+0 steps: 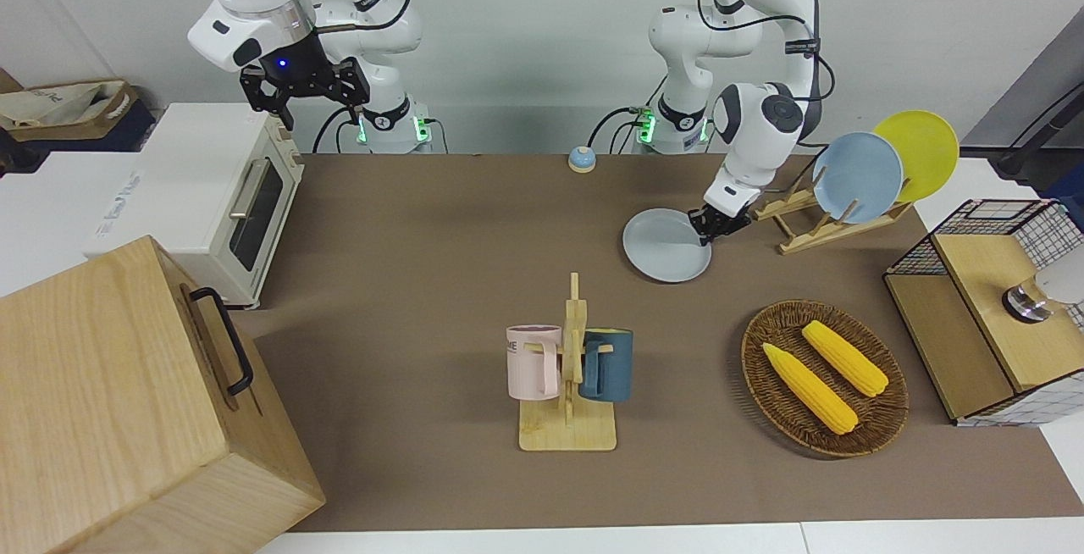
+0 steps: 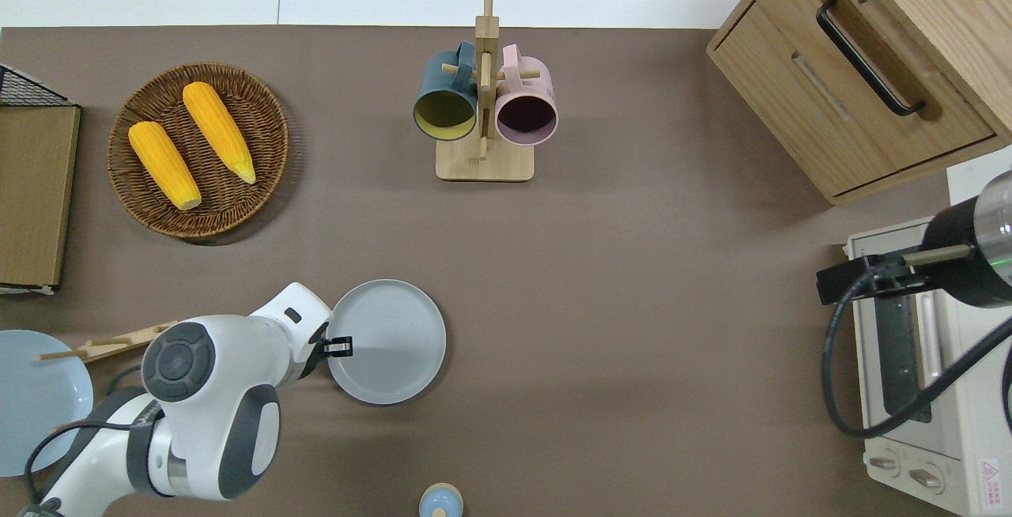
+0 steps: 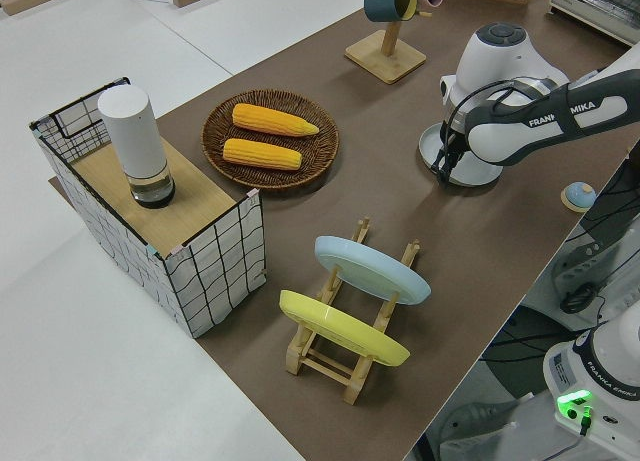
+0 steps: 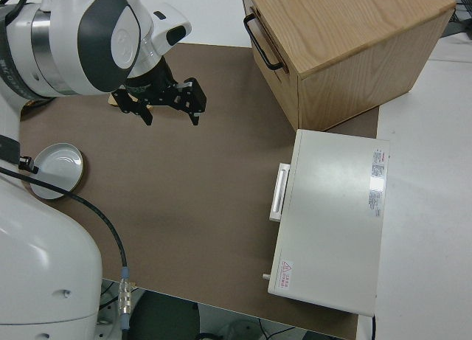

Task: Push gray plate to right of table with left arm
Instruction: 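Push the gray plate with the left gripper away from the basket, then keep pushing the gray plate with the left gripper toward the toaster oven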

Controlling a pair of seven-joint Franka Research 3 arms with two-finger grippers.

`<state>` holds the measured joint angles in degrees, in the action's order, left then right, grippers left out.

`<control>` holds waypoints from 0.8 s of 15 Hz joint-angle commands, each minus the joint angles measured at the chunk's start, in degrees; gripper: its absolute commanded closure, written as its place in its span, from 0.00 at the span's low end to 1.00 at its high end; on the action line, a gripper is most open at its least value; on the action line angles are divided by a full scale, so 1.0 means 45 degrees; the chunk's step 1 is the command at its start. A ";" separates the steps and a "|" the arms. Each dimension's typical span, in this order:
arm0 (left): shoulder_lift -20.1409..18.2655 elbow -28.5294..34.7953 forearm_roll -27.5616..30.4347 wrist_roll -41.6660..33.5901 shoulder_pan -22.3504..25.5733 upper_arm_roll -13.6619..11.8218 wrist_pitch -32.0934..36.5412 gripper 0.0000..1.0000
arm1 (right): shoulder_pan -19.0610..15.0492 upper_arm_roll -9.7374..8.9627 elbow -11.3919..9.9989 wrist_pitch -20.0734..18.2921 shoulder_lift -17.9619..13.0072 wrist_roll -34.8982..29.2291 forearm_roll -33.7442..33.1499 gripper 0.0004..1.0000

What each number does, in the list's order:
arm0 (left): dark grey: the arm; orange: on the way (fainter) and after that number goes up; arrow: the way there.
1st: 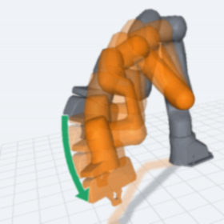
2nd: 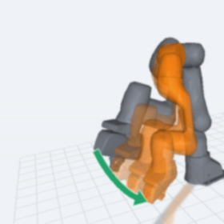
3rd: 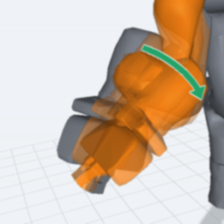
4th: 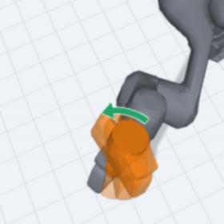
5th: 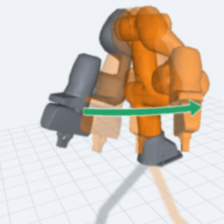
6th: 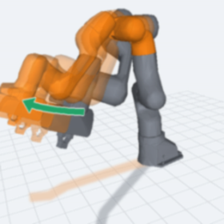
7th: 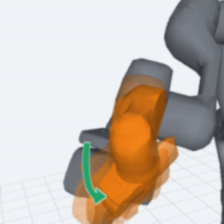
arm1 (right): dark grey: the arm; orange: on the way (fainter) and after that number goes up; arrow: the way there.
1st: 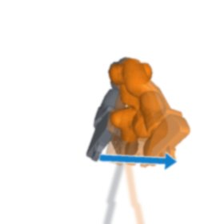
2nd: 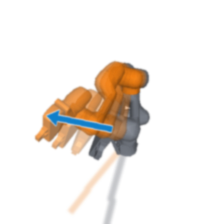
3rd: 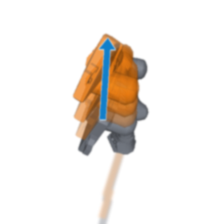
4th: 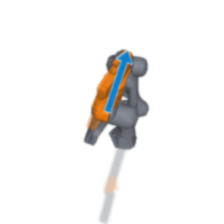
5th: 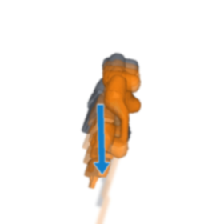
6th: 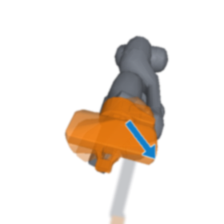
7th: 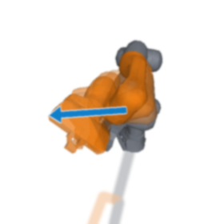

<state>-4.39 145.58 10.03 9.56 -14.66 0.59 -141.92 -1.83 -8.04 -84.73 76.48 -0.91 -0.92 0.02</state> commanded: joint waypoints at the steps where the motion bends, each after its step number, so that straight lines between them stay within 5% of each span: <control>1: 0.0798 -0.0104 0.0173 0.1953 -0.1583 -0.0092 -0.0864 1.00 | -0.0237 -0.0204 0.0119 -0.0199 -0.0032 -0.0147 0.0055 0.02; 12: 0.2926 -0.2583 0.0037 0.7129 -0.5392 -0.0092 -0.0885 1.00 | -0.0237 -0.0204 0.0119 -0.0199 -0.0032 -0.0147 0.0055 0.02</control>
<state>2.46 138.29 10.07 35.64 -34.01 0.59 -144.62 -1.83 -8.04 -84.73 76.48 -0.91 -0.92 0.02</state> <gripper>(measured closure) 0.987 0.013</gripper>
